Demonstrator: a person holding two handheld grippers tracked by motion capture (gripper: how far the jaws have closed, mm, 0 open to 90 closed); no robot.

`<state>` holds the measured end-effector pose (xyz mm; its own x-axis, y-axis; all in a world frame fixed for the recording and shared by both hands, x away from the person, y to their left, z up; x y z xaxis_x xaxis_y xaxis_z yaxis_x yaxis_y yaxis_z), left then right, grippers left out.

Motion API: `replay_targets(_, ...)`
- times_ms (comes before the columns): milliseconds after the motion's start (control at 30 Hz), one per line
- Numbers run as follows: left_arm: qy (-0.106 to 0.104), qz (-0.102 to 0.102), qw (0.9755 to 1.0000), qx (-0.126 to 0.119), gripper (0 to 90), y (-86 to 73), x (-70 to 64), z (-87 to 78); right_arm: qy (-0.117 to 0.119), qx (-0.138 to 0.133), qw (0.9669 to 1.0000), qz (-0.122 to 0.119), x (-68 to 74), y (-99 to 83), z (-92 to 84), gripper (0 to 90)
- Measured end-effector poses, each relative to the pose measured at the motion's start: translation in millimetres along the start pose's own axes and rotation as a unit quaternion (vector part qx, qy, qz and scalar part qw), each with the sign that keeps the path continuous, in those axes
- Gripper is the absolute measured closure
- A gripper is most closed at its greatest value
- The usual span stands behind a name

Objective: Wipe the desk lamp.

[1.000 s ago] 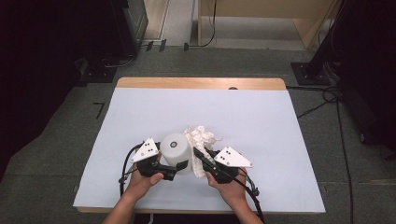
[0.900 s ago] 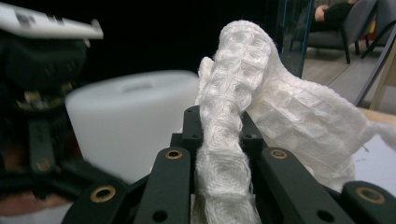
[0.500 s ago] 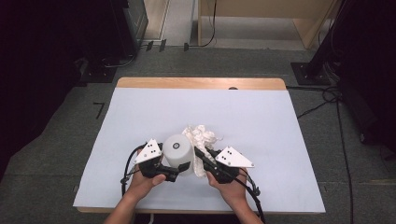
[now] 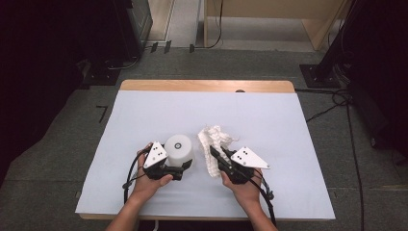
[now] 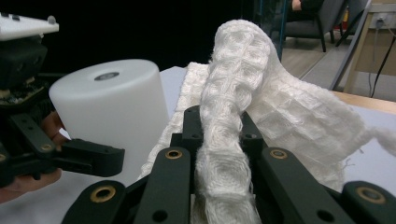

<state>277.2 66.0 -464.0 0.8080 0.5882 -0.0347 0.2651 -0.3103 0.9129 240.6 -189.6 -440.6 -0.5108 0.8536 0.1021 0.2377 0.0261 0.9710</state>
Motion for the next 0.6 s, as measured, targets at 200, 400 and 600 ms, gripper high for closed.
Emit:
replay_targets(200,0.018,0.008,0.9995,0.023,8.7,-9.4,4.0,7.7,-0.007,-0.002,1.0000,0.007,-6.0,1.0,-1.8,79.3)
replay_targets(400,0.024,-0.002,0.9995,0.022,8.7,-14.3,8.7,7.0,-0.007,-0.003,1.0000,0.002,-6.1,0.6,-1.2,79.4)
replay_targets(600,0.036,-0.014,0.9988,0.028,8.1,-13.5,7.1,5.3,-0.008,-0.001,1.0000,0.005,-7.8,0.2,-2.0,79.3)
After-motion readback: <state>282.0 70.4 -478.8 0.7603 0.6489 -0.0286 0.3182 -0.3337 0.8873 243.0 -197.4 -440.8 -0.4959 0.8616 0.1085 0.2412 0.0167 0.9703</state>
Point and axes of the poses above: each handheld gripper's, and its own axes: z roughly forward along the jaws, y roughly out of its top, x roughly to its left, the point moved 1 cm from there along z, roughly forward along the jaws, and after that the axes turned 6 degrees about -y, right-handed, at the moved point
